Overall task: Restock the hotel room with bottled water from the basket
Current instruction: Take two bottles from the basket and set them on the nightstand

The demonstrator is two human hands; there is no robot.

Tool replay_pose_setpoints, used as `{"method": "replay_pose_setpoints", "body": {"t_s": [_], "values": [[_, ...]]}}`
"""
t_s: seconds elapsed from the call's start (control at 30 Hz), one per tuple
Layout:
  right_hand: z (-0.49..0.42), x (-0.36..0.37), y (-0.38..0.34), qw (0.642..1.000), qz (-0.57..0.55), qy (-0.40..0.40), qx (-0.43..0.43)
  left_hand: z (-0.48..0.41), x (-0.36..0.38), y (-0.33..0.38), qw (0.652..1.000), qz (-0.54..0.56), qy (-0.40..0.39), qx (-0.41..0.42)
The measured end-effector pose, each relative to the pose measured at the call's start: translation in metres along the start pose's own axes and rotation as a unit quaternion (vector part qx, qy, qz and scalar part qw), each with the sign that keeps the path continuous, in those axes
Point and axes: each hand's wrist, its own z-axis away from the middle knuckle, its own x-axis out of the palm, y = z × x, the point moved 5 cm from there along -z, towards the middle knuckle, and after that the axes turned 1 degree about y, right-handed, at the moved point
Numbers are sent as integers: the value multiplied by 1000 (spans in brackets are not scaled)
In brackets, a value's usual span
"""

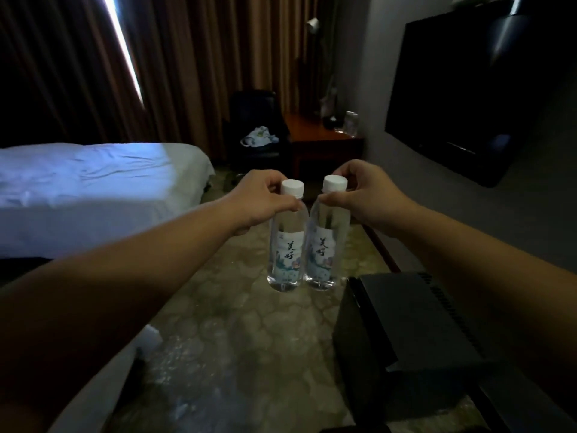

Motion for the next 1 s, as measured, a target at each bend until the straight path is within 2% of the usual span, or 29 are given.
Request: {"method": "replay_pose_setpoints", "body": {"t_s": [0.23,0.5,0.77,1.0], "values": [[-72,121,-48,997,-35,-65,-34,-7,-123,-54,996,-37,85,-17],[-132,220,-77,983,-114,-132,-51,-20,-220,-110,985,-66,153,-36],[-211,281,-77,974,-123,-174,-77,-59,-269,-154,974,-79,196,-78],[-316,306,-53,961,-115,-216,-127,-142,-288,-187,967,-66,226,-97]]}}
